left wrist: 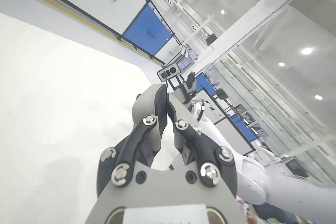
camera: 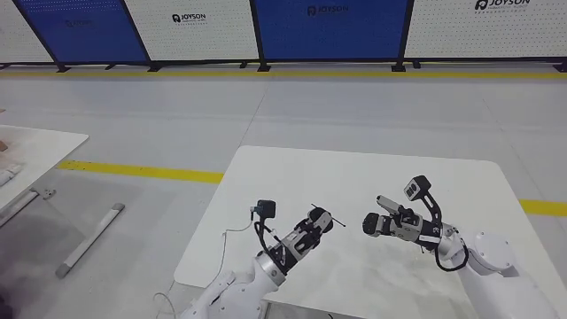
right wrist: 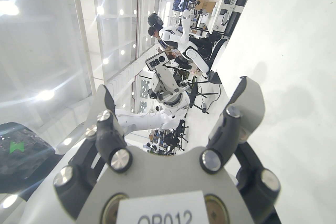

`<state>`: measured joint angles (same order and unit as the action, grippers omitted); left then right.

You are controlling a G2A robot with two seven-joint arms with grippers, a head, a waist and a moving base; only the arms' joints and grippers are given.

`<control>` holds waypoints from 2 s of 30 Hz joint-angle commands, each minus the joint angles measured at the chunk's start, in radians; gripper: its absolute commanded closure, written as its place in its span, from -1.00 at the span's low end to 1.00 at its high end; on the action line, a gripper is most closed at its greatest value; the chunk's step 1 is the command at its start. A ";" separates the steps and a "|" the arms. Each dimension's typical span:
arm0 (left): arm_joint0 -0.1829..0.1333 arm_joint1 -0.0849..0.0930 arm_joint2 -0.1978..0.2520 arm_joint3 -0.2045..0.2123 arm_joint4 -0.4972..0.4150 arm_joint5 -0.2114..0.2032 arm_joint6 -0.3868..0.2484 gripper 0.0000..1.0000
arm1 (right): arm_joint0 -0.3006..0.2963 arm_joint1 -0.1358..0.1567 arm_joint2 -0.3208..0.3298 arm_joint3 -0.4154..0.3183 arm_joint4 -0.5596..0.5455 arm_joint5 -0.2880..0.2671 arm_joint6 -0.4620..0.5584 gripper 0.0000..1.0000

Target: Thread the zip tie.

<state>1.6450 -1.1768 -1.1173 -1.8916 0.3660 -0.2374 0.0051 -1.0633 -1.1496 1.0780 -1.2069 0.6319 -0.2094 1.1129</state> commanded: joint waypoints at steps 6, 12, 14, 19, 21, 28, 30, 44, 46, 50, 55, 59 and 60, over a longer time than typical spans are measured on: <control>-0.003 -0.001 0.005 0.005 0.005 0.000 0.008 1.00 | 0.000 0.000 0.000 0.000 0.000 0.000 0.000 -1.00; -0.003 -0.001 0.005 0.005 0.005 0.000 0.008 1.00 | 0.000 0.000 0.000 0.000 0.000 0.000 0.000 -1.00; -0.012 -0.002 0.013 0.019 0.034 0.014 0.006 1.00 | 0.000 0.000 0.000 0.000 0.000 0.000 0.000 -1.00; -0.033 -0.005 0.038 0.057 0.145 0.049 0.028 1.00 | 0.000 0.000 0.000 0.000 0.000 0.000 0.000 -1.00; -0.038 -0.004 0.045 0.069 0.175 0.067 0.004 1.00 | 0.000 0.000 0.000 0.000 0.000 0.000 0.000 -1.00; -0.040 -0.006 0.050 0.073 0.117 0.084 -0.038 1.00 | 0.000 0.000 0.000 0.000 0.000 0.000 0.000 -1.00; -0.040 -0.006 0.050 0.073 0.117 0.084 -0.038 1.00 | 0.000 0.000 0.000 0.000 0.000 0.000 0.000 -1.00; -0.099 -0.024 0.035 0.114 -0.137 0.230 -0.058 1.00 | 0.000 0.000 0.000 0.000 0.000 0.000 0.000 -1.00; -0.112 -0.020 0.047 0.123 -0.067 0.252 -0.106 1.00 | 0.000 0.000 0.000 0.000 0.000 0.000 0.000 -1.00; -0.112 -0.020 0.047 0.123 -0.067 0.252 -0.106 1.00 | 0.000 0.000 0.000 0.000 0.000 0.000 0.000 -1.00; -0.112 -0.020 0.047 0.123 -0.067 0.252 -0.106 1.00 | 0.000 0.000 0.000 0.000 0.000 0.000 0.000 -1.00; -0.112 -0.020 0.047 0.123 -0.067 0.252 -0.106 1.00 | -0.003 0.002 -0.007 -0.027 -0.060 0.005 -0.019 -1.00; -0.112 -0.020 0.047 0.123 -0.067 0.252 -0.106 1.00 | -0.004 0.005 -0.007 -0.046 -0.093 0.008 -0.019 -1.00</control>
<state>1.5331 -1.1968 -1.0708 -1.7681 0.2987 0.0146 -0.1009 -1.0663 -1.1466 1.0718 -1.2357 0.5917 -0.2043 1.0968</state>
